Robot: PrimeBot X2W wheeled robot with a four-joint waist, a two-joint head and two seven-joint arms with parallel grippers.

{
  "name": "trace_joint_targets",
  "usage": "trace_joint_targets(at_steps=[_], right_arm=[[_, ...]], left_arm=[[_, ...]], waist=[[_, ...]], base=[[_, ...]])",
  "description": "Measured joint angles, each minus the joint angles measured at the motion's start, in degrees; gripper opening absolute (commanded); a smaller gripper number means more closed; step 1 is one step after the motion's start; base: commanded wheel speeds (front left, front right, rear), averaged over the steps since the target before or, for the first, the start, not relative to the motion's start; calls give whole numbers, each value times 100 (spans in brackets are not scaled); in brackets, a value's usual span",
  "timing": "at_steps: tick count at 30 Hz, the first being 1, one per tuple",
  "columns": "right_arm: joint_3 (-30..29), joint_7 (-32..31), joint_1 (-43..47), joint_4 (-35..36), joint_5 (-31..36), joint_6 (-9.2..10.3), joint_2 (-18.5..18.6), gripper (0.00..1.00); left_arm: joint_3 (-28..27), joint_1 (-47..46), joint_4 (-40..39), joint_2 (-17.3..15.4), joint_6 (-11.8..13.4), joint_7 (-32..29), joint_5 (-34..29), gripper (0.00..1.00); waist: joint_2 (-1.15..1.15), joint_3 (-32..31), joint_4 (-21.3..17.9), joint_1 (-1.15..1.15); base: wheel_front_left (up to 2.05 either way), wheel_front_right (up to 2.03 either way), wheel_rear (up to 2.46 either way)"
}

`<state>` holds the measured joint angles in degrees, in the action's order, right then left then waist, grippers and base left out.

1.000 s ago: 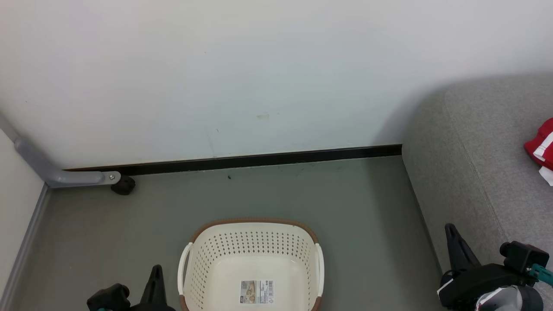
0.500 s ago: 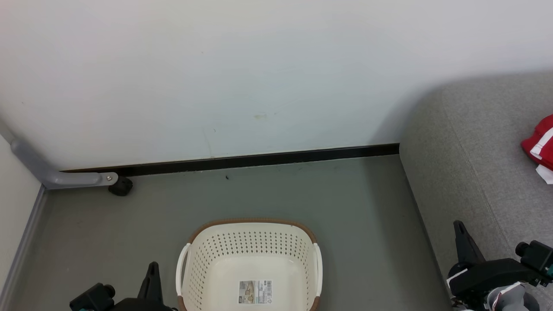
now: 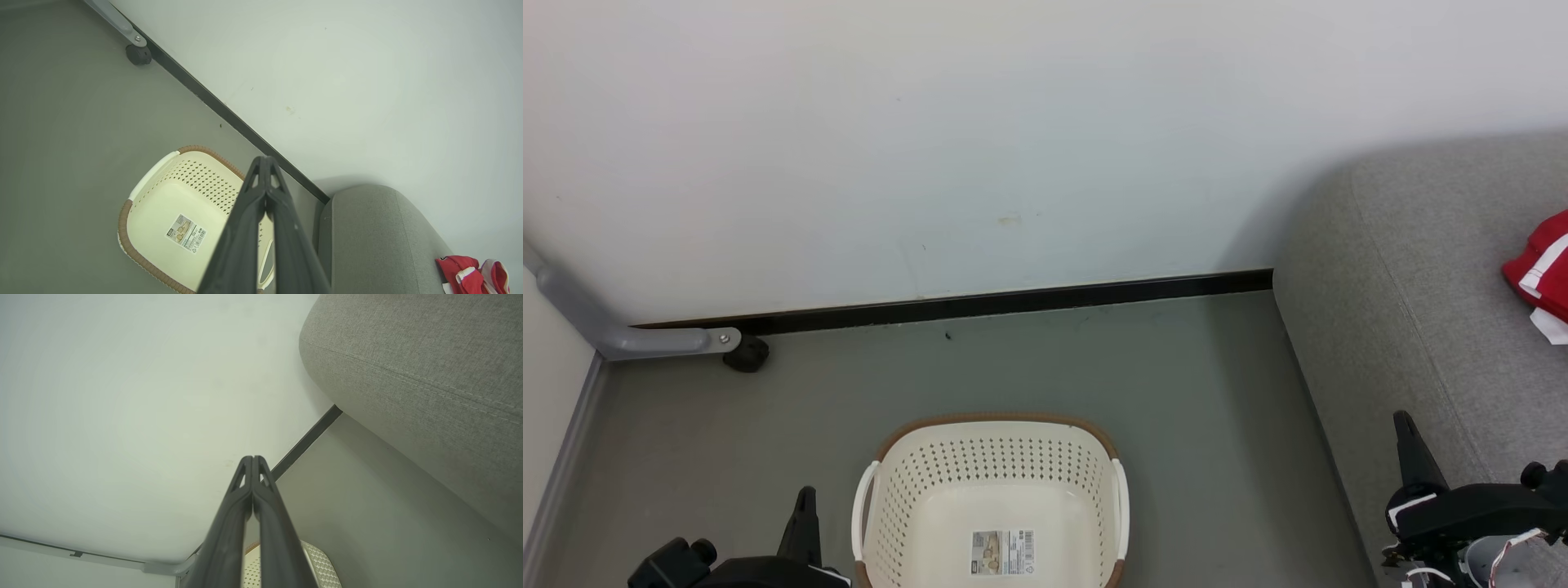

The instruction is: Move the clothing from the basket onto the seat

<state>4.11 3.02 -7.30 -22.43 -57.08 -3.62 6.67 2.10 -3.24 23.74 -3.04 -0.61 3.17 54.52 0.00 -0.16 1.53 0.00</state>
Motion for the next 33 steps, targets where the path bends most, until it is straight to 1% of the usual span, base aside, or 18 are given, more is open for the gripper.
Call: trace_joint_targets(at_steps=[5,19,20,23,27,28,31,33], right_arm=[[-129,-101,5,37,-352,-43,-30,0],[-481,-366,80,189,-1345,-129,-153,0],[-505,-402,80,199,-1422,-143,-163,0],[-599,-483,81,235,-1701,-144,-205,0],[-702,-554,82,286,-2005,-194,-225,0],[-724,-561,82,301,-2062,-194,-233,0],[-803,-626,83,331,-2296,-196,-267,0],[-850,-658,85,349,-2414,-204,-288,0]], left_arm=[[-75,-4,-62,3,-99,-107,368,0],[-290,-15,-248,38,-253,-371,1441,0],[-309,-15,-256,37,-292,-413,1503,0],[-357,-19,-308,41,-341,-487,1817,0],[-407,-23,-374,45,-357,-577,2138,0],[-421,-24,-382,46,-401,-603,2194,0],[-482,-41,-414,55,-403,-645,2451,0],[-510,-43,-441,55,-469,-683,2573,0]], waist=[[0,3,-16,0],[0,11,-62,0],[0,12,-65,0],[0,14,-78,0],[0,16,-91,0],[0,17,-94,0],[0,18,-104,0],[0,19,-110,0]], base=[[0,0,0],[0,0,0],[0,0,0],[0,0,0],[0,0,0],[0,0,0],[0,0,0],[0,0,0]])
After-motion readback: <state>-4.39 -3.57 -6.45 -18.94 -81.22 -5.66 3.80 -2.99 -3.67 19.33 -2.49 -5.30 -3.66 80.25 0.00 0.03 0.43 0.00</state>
